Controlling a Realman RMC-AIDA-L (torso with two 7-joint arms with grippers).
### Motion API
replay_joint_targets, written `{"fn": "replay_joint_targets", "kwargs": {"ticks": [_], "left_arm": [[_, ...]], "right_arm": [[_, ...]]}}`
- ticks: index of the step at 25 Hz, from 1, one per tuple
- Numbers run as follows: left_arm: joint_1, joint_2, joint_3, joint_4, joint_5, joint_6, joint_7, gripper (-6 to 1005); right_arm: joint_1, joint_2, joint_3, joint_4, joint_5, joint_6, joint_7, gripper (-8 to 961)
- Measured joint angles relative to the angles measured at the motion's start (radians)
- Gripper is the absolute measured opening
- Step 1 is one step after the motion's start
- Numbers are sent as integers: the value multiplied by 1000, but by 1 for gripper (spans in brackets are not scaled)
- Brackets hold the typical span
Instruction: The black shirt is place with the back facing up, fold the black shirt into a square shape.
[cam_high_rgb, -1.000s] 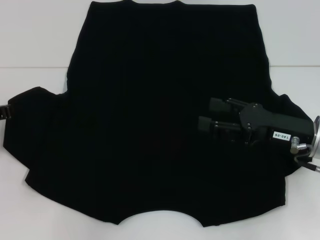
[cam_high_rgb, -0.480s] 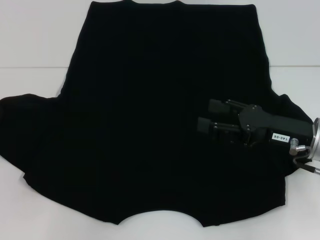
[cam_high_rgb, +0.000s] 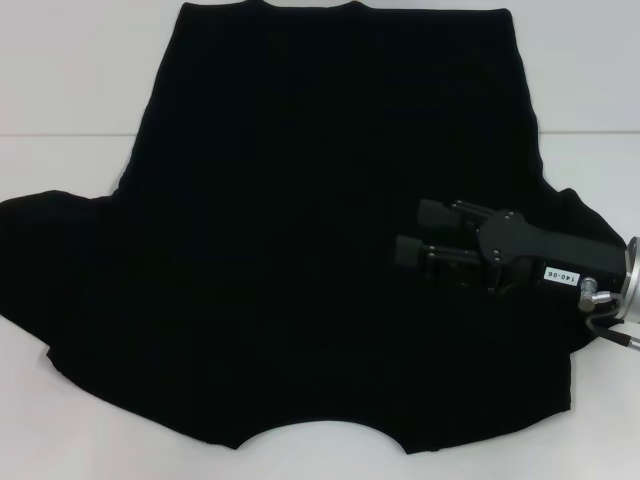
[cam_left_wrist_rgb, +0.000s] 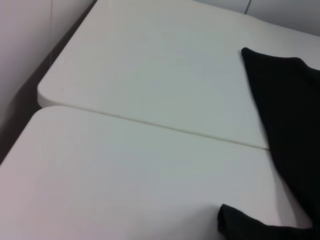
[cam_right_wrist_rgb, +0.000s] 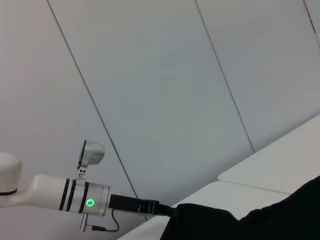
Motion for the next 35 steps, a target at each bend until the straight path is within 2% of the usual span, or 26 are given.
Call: {"fn": "replay_joint_targets", "kwargs": {"ticks": [13, 16, 28, 35], "left_arm": [[-83, -3, 38, 0, -8, 37, 7, 35], [-96, -4, 43, 15, -17, 83, 9, 35], [-85, -3, 43, 27, -121, 328, 110, 37], [-93, -19, 52, 1, -127, 344, 159, 38]], "right_arm": [[-3, 0, 0, 0, 0, 2, -1, 926], [-4, 0, 0, 0, 0, 2, -2, 926], [-13, 0, 0, 1, 0, 2, -2, 927], [-14, 0, -3, 5, 0, 1, -3, 926]]}}
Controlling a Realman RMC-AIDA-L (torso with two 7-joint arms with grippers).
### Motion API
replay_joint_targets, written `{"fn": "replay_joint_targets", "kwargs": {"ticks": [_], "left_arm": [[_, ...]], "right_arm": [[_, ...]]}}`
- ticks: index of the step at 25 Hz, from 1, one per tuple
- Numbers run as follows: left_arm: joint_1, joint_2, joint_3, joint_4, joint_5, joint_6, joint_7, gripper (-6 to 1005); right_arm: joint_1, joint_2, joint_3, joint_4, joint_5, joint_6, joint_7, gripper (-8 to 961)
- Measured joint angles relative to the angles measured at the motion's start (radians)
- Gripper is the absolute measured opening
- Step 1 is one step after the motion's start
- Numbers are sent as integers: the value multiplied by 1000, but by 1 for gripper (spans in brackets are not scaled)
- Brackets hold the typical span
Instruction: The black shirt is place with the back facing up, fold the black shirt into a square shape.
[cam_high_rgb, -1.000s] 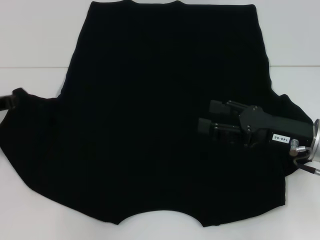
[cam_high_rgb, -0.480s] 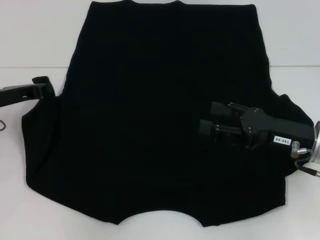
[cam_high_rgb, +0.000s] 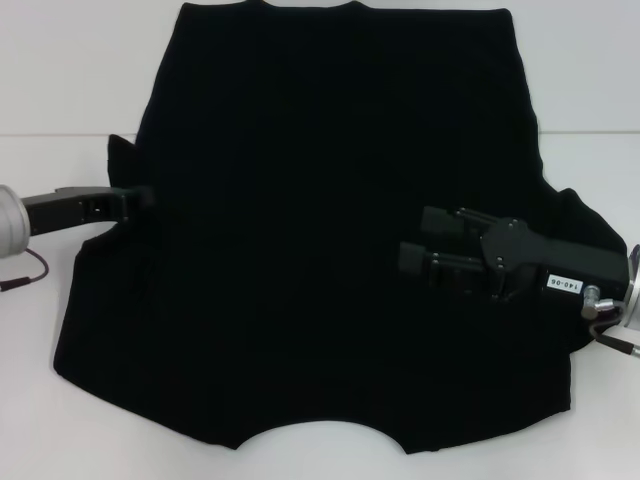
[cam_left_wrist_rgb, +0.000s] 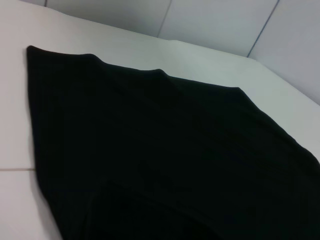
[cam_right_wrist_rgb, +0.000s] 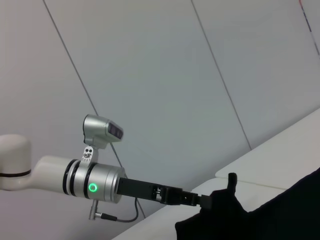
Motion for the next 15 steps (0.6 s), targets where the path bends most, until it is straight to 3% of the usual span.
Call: {"fn": "replay_joint_targets", "kwargs": {"ticks": [15], "left_arm": [[-2, -32, 36, -13, -7, 4, 2, 40]], "right_arm": [[0, 0, 3, 11, 0, -1, -14, 925]]}}
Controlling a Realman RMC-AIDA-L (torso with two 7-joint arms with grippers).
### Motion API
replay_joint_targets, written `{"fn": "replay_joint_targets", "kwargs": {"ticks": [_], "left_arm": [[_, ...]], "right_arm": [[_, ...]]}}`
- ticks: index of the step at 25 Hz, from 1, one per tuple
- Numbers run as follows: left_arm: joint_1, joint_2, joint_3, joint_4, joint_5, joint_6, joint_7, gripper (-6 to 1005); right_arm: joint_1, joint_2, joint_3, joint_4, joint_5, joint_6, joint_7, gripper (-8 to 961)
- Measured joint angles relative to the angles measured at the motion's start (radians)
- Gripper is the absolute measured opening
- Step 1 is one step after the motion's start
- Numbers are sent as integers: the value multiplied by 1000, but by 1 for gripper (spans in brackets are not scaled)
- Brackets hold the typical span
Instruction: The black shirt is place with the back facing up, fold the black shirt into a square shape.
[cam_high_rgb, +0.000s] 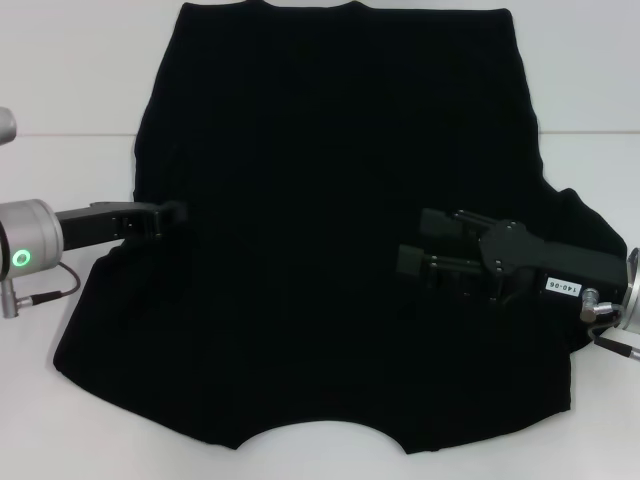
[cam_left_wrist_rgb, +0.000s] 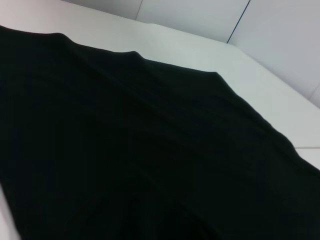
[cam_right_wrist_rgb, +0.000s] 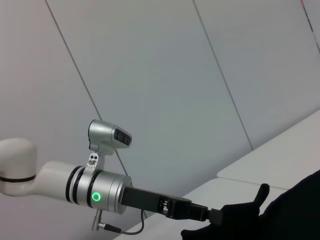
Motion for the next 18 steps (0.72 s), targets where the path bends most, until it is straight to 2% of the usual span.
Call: {"fn": "replay_joint_targets", "kwargs": {"ticks": [6, 11, 16, 18], "left_arm": [[-8, -9, 0, -7, -5, 17, -6, 41], [-18, -9, 0, -14, -4, 70, -8, 141], [-18, 0, -11, -8, -21, 170, -3, 242], [-15, 3, -10, -10, -41, 215, 18, 321]], "right_arm": [[1, -1, 0, -1, 0, 0, 0, 925], [2, -3, 2, -7, 1, -1, 7, 925], [1, -16, 4, -7, 13, 4, 28, 924], [1, -24, 5, -13, 13, 12, 56, 924]]}}
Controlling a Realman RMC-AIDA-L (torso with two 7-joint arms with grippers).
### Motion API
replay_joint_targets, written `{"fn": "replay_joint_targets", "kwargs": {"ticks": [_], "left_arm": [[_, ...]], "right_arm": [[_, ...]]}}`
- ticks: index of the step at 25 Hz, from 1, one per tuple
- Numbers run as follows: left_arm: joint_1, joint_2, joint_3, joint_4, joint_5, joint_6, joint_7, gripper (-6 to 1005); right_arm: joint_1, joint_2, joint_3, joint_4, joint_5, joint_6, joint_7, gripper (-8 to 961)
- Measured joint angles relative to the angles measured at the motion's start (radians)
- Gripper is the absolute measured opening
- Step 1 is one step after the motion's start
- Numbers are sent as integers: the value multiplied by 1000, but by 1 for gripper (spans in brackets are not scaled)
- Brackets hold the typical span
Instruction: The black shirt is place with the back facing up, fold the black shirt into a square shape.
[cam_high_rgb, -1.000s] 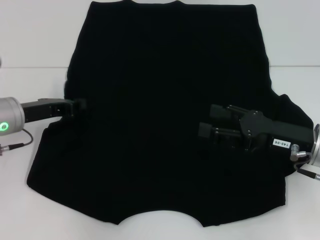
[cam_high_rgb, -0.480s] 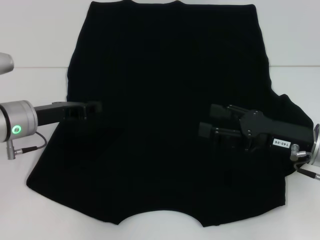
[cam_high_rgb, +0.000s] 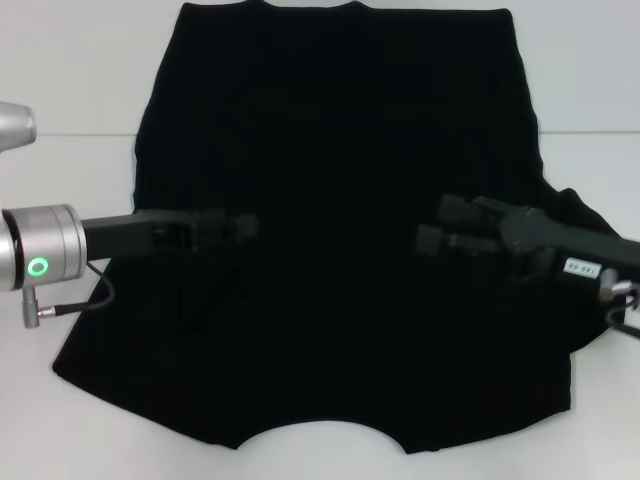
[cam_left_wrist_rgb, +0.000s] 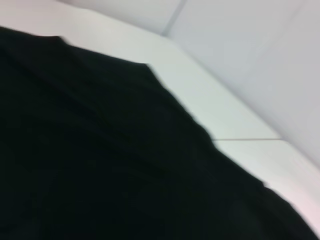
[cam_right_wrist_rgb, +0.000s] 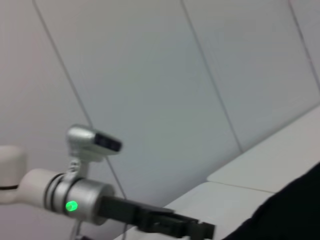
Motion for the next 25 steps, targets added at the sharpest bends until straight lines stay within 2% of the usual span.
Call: {"fn": "replay_joint_targets", "kwargs": {"ticks": [2, 3, 7, 8, 12, 14, 17, 25], "left_arm": [[6, 1, 2, -8, -32, 65, 57, 399], [8, 1, 2, -12, -44, 88, 85, 439], [11, -11, 7, -61, -89, 189, 271, 633], [6, -18, 12, -95, -93, 219, 363, 684], [4, -33, 41, -119, -93, 233, 462, 831], [5, -41, 64, -123, -93, 231, 500, 904], [3, -41, 107, -145, -93, 224, 537, 937], [7, -41, 201, -155, -93, 230, 646, 936]], "right_arm": [[-1, -20, 1, -3, -3, 24, 60, 924], [-2, -37, -2, -3, -7, 41, 107, 924], [-10, -93, -7, -5, -45, 112, 276, 923], [-13, -106, -7, -9, -59, 129, 319, 923], [-30, -142, -1, -53, -135, 182, 499, 923], [-40, -148, 1, -91, -182, 202, 591, 923], [-50, -155, 2, -148, -251, 216, 696, 923], [-52, -167, 25, -196, -407, 263, 904, 922]]}}
